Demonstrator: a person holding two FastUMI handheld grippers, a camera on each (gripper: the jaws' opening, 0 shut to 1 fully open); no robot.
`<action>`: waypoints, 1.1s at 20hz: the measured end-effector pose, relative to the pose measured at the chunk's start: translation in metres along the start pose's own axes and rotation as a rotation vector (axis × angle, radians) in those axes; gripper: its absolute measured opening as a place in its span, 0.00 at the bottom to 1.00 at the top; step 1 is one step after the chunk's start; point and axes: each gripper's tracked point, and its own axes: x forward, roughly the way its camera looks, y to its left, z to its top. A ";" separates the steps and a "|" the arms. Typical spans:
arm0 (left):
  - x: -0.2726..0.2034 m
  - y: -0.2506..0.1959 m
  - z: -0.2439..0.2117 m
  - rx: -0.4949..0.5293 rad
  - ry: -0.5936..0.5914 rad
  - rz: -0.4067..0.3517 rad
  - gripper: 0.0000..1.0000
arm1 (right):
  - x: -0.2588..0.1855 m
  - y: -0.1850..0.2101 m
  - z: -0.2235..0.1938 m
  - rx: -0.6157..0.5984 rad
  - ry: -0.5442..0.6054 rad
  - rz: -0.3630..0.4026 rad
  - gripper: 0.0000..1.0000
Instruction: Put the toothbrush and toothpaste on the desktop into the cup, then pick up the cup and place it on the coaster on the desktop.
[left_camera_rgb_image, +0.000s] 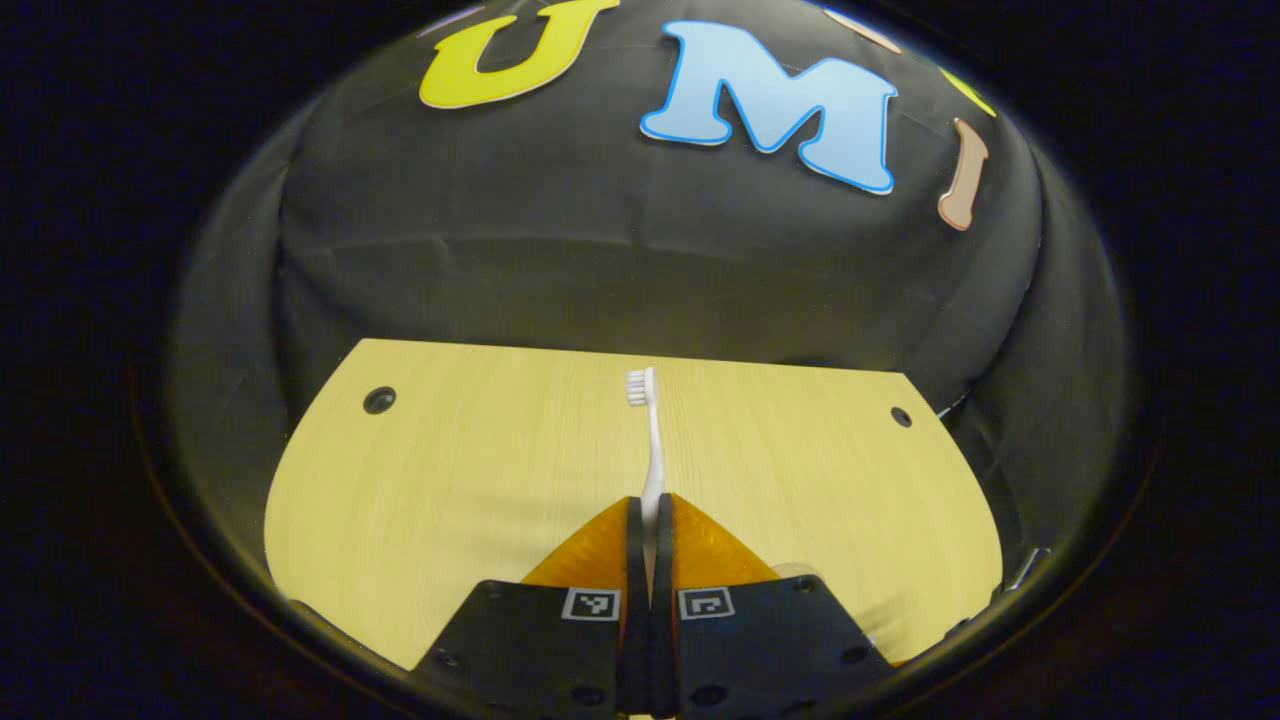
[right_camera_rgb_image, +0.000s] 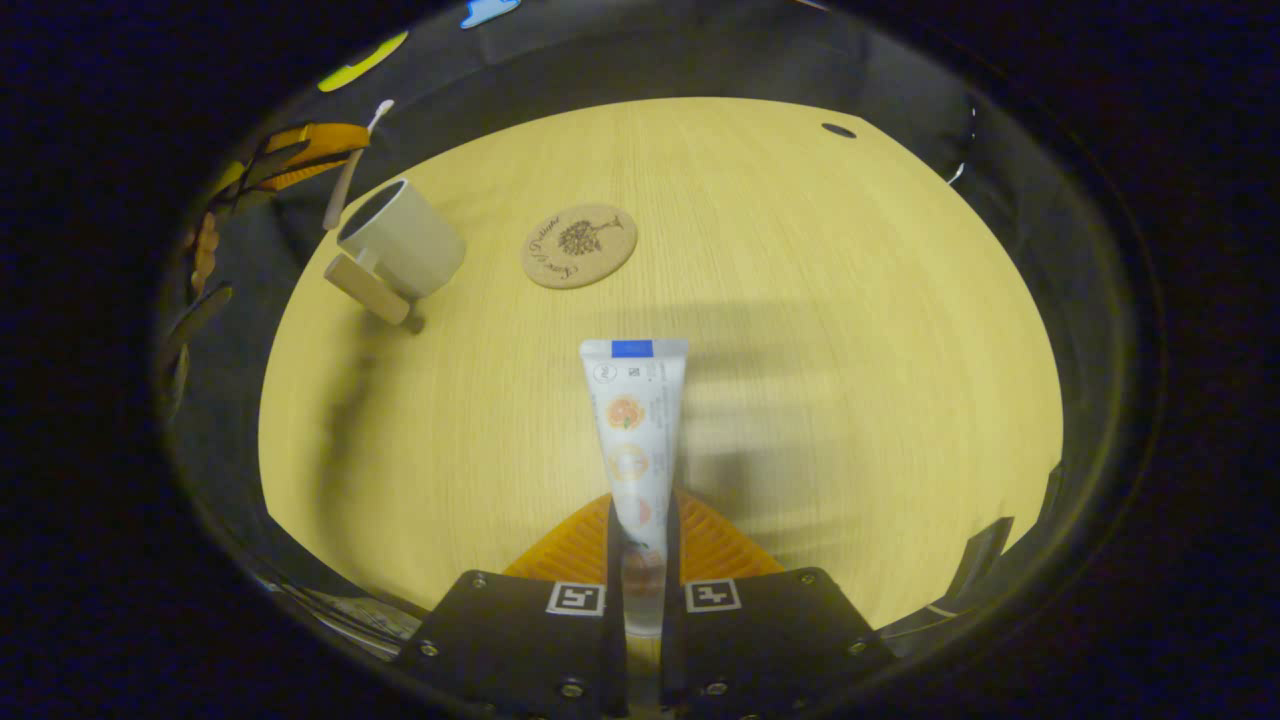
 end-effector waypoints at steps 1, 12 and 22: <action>0.002 0.001 -0.002 -0.006 0.002 -0.006 0.07 | -0.007 0.002 0.007 -0.004 -0.026 0.003 0.14; 0.032 0.001 -0.021 0.089 -0.024 -0.010 0.07 | -0.107 0.049 0.134 -0.022 -0.391 0.089 0.14; -0.003 0.003 -0.048 0.093 0.015 -0.089 0.58 | -0.107 0.100 0.190 -0.052 -0.461 0.195 0.14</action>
